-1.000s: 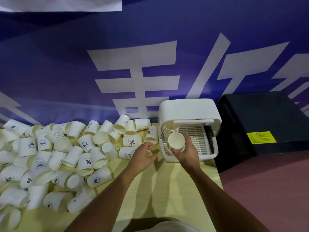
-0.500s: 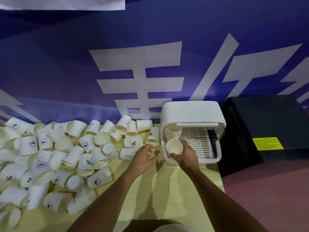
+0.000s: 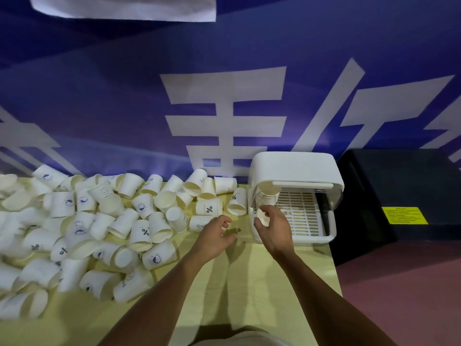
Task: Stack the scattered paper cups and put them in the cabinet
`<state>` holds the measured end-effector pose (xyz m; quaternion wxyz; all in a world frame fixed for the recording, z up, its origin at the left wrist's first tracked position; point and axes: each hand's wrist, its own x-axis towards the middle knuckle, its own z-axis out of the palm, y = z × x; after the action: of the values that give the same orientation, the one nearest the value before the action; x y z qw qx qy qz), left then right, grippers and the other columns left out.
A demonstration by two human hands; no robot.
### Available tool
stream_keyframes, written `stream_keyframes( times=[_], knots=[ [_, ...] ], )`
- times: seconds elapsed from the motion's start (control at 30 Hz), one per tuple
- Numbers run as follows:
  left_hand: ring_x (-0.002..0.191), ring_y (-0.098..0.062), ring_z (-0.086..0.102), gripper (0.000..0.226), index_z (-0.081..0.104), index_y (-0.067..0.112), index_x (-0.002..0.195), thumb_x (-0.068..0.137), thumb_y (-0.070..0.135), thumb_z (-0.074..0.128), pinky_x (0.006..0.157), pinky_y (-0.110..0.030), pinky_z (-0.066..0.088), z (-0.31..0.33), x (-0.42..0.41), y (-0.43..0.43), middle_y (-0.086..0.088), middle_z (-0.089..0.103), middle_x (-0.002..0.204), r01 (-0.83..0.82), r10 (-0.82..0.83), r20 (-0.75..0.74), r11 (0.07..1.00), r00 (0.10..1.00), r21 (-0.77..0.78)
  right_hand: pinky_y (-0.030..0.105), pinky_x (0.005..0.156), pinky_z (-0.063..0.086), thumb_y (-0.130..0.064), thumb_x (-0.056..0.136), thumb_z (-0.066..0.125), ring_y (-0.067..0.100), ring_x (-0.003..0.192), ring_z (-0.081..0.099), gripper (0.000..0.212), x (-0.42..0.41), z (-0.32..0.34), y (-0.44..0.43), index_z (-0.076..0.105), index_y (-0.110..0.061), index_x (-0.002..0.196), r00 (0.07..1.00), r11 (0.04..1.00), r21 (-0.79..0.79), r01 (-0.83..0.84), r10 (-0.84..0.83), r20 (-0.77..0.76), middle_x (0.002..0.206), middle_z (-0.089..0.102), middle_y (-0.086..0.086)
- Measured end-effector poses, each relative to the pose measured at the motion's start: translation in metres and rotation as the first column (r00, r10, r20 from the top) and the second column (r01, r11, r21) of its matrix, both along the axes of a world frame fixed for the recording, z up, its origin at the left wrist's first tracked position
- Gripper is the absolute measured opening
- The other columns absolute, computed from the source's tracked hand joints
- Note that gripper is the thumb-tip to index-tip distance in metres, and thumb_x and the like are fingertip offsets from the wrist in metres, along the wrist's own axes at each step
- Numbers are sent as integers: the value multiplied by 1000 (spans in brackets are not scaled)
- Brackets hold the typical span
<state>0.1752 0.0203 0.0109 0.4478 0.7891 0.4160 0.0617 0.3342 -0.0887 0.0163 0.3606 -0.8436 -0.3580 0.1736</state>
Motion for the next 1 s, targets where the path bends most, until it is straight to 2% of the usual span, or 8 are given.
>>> stream_keyframes(
  times=[0.13, 0.3, 0.5, 0.57, 0.67, 0.8, 1.0],
  knots=[
    [96, -11, 59, 42, 56, 19, 125, 87, 29, 72, 85, -25, 49, 3, -36, 3, 0, 59, 116, -45, 45, -9, 999, 999, 20, 32, 89, 50, -27, 90, 65, 14, 106, 62, 37, -33, -6, 13, 61, -18, 126, 995, 996, -22, -89, 88, -41, 124, 65, -2],
    [95, -12, 59, 43, 57, 18, 124, 86, 28, 73, 86, -28, 51, 1, -94, 11, 4, 59, 111, -173, 174, -41, 985, 984, 28, 29, 81, 49, -31, 90, 67, 10, 98, 63, 41, -85, -20, 34, 60, -19, 128, 969, 969, -61, -241, 237, -75, 125, 64, -2],
    [98, -22, 61, 44, 60, 10, 118, 79, 16, 79, 89, -37, 52, -10, -175, 16, -7, 63, 113, -332, 332, -94, 943, 939, 19, 32, 83, 52, -36, 89, 70, 9, 91, 61, 45, -146, -38, 59, 59, -19, 129, 910, 904, -122, -410, 397, -117, 124, 64, -2],
    [103, -23, 61, 46, 61, 10, 118, 77, 15, 80, 88, -32, 50, -16, -198, 16, -5, 62, 115, -381, 382, -113, 924, 917, 32, 35, 86, 53, -38, 88, 70, 11, 92, 62, 49, -162, -43, 65, 56, -21, 132, 886, 875, -155, -458, 436, -156, 122, 64, -1],
    [107, -16, 56, 50, 59, 12, 124, 78, 16, 78, 84, -22, 41, -25, -227, 16, -1, 56, 118, -399, 401, -161, 916, 902, 44, 39, 88, 54, -38, 87, 70, 16, 96, 64, 52, -183, -49, 74, 53, -23, 134, 861, 845, -190, -500, 460, -216, 120, 65, 1],
    [116, -23, 56, 53, 62, 9, 122, 71, 15, 78, 101, -32, 44, -44, -251, 19, -7, 58, 123, -417, 417, -198, 908, 887, 45, 40, 90, 53, -36, 87, 71, 20, 101, 65, 52, -202, -57, 86, 52, -23, 134, 864, 852, -196, -486, 434, -254, 120, 66, 4],
    [129, -24, 40, 65, 53, 15, 136, 74, 18, 74, 114, -29, 25, -55, -258, 19, -4, 50, 136, -307, 326, -272, 945, 905, 113, 35, 85, 52, -33, 88, 69, 22, 102, 63, 57, -211, -64, 98, 48, -22, 139, 873, 842, -236, -484, 449, -188, 120, 63, 8]
  ],
)
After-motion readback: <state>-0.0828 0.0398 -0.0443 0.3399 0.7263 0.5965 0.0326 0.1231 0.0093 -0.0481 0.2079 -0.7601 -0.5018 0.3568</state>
